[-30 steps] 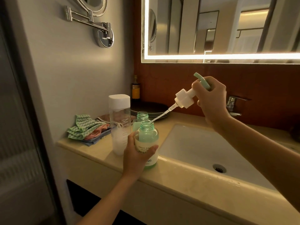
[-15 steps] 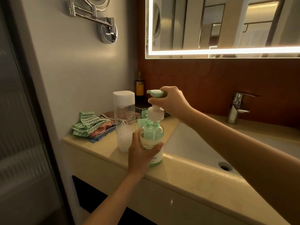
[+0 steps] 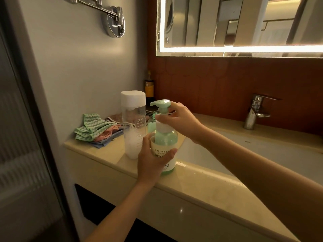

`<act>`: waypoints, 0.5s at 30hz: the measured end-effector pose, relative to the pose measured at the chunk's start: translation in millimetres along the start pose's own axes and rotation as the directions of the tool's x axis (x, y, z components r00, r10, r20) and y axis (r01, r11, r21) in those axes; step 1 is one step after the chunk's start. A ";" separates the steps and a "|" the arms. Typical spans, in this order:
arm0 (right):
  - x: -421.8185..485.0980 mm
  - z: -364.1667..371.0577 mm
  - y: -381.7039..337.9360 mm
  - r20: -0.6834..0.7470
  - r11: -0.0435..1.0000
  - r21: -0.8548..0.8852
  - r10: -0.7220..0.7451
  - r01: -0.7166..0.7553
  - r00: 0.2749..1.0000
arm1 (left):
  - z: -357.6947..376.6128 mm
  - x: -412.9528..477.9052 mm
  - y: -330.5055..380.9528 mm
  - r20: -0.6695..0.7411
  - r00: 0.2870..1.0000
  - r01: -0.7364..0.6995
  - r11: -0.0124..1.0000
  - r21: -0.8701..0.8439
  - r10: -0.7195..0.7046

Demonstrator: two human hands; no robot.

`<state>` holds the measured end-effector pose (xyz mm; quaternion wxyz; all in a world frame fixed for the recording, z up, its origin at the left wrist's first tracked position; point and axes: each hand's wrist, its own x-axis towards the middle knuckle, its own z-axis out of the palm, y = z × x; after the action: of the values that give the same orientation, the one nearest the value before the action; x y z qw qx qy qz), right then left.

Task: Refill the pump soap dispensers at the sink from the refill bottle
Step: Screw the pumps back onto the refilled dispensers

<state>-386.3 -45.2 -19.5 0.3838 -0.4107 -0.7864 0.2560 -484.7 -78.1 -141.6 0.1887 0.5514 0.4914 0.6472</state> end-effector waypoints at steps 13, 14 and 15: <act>-10.4 13.8 9.4 -0.244 0.951 -0.308 -0.093 0.014 0.965 | 0.2 -1.5 3.5 0.006 1.000 0.005 1.000 -0.014 -0.005; -7.5 11.6 7.3 -0.233 0.960 -0.278 -0.084 0.016 0.969 | -0.1 -1.4 3.6 0.003 1.000 0.003 1.000 -0.014 -0.002; -4.9 9.4 6.0 -0.189 0.979 -0.201 -0.056 0.017 0.980 | -0.1 -1.0 3.1 0.002 1.000 0.003 1.000 -0.013 -0.003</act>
<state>-389.4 -46.9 -31.1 0.4204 -0.4555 -0.7742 0.1280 -483.5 -80.3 -139.4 0.1939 0.5501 0.4877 0.6496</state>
